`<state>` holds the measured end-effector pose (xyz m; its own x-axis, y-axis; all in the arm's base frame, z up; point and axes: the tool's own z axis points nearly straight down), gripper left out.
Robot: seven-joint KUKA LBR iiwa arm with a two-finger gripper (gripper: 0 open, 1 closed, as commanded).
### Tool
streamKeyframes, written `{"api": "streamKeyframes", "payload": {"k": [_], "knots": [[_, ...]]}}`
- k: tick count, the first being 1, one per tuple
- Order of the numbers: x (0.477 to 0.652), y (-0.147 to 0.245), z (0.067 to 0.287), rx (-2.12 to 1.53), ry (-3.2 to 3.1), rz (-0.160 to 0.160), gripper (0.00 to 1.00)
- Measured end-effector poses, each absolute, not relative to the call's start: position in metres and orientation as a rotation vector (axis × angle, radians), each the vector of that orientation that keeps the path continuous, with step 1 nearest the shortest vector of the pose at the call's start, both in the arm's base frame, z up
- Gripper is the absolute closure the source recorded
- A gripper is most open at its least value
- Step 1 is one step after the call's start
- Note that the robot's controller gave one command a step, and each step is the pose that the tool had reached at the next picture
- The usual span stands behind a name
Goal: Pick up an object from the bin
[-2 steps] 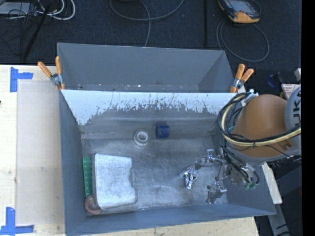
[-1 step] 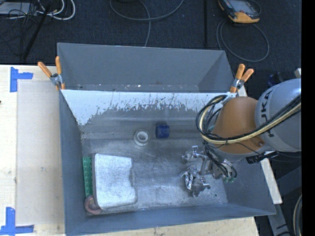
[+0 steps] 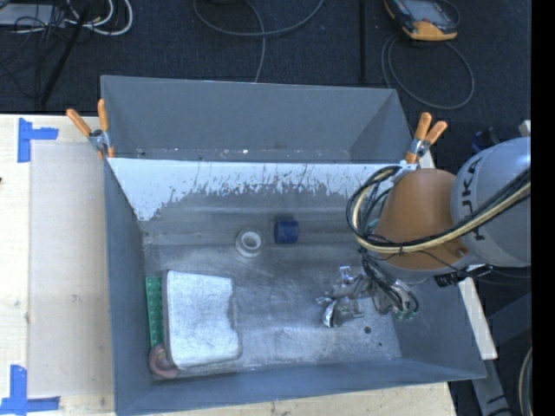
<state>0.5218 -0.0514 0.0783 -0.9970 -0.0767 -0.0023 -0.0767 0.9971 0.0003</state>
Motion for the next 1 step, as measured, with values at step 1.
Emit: {"api": "streamKeyframes", "payload": {"k": [1], "knots": [[0.4837, -0.036, 0.212, -0.795, 3.036, -0.001, 1.0]]}}
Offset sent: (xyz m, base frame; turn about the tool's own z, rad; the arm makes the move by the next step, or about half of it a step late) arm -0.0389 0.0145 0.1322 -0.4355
